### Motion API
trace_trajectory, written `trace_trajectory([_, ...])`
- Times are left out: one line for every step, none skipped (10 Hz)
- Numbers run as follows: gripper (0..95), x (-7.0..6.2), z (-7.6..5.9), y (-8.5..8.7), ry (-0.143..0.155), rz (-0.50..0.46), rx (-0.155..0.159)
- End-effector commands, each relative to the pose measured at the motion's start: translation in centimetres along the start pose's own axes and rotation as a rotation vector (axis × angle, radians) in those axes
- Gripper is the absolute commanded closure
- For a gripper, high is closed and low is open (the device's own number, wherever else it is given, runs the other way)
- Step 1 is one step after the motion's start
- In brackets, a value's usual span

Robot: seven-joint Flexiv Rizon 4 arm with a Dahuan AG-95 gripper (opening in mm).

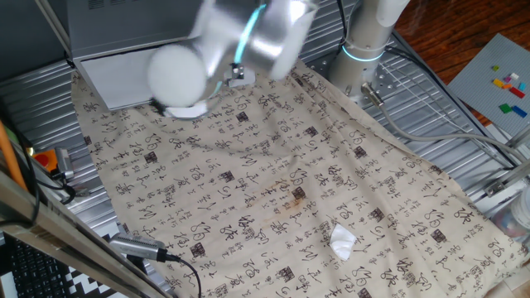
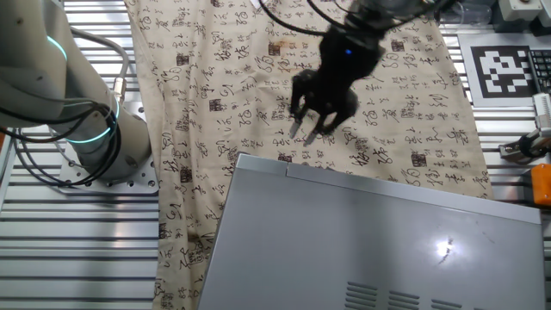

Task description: Open the microwave door

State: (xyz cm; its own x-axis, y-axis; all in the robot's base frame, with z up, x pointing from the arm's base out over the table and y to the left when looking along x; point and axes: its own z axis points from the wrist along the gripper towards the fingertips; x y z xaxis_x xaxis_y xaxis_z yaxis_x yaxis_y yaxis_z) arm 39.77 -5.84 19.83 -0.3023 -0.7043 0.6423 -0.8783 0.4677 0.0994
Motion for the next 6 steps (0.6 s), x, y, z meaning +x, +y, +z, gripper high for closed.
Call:
trace_trajectory([76.0,-0.39,0.52,1.35,0.001,-0.228,0.156])
trace_trajectory([76.0,-0.38,0.62,1.42,0.012,-0.255,0.195])
trace_trajectory([76.0,-0.38,0.6,1.4,0.02,-0.274,0.226])
trace_trajectory([76.0,-0.3,0.65,1.38,0.034,-0.301,0.275])
trace_trajectory([76.0,0.0,0.85,1.34,0.04,-0.319,0.318])
trace_trajectory([76.0,0.51,1.19,1.26,0.036,-0.316,0.324])
